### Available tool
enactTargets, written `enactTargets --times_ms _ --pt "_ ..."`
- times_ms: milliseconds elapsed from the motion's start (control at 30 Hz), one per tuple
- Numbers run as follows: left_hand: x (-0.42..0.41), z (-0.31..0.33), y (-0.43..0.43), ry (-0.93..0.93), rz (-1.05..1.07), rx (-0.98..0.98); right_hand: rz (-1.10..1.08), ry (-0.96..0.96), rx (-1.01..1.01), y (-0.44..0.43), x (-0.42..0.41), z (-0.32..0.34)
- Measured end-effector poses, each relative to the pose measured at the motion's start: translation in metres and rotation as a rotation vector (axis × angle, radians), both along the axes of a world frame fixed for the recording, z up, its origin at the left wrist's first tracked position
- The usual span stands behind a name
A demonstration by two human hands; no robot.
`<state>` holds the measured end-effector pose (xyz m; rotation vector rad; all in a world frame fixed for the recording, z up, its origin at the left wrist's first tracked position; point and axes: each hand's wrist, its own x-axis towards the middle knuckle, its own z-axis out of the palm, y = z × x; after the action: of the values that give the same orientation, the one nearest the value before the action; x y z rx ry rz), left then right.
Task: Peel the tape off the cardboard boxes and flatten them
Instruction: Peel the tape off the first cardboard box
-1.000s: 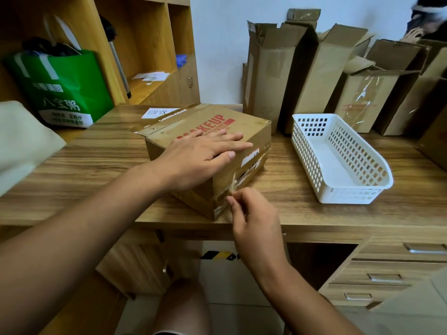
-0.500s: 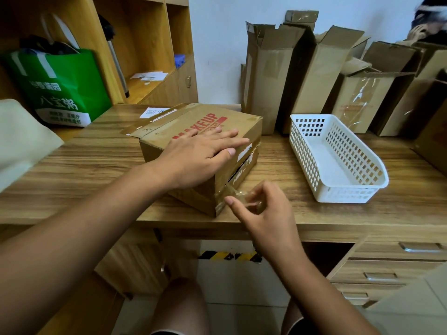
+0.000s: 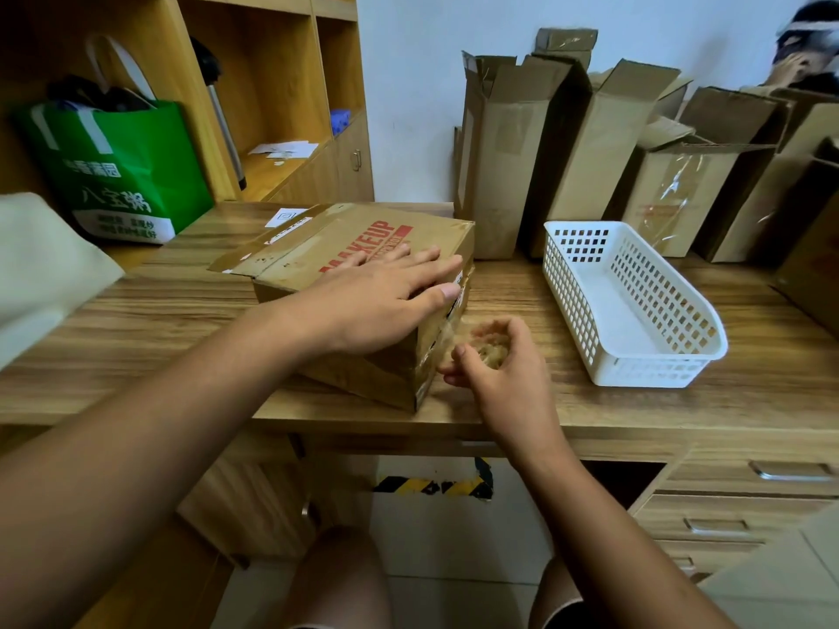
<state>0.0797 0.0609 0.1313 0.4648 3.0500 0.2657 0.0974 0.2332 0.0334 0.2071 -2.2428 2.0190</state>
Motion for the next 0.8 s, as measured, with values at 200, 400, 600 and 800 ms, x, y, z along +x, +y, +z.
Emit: enactTargets --times_ms 200,400,600,800 --pt "-0.003 0.009 -0.012 0.042 -0.050 -0.044 0.071 0.102 0.134 0.001 -0.005 -0.001" --pt "-0.005 -0.006 -0.015 0.128 -0.025 -0.037 0.059 0.132 0.246 -0.005 -0.002 -0.006" --pt "-0.007 -0.007 -0.011 0.154 0.003 -0.019 0.122 0.156 0.264 -0.009 0.014 -0.005" --pt "-0.006 -0.008 -0.010 0.166 0.027 -0.022 0.102 0.176 0.129 -0.015 0.021 -0.003"
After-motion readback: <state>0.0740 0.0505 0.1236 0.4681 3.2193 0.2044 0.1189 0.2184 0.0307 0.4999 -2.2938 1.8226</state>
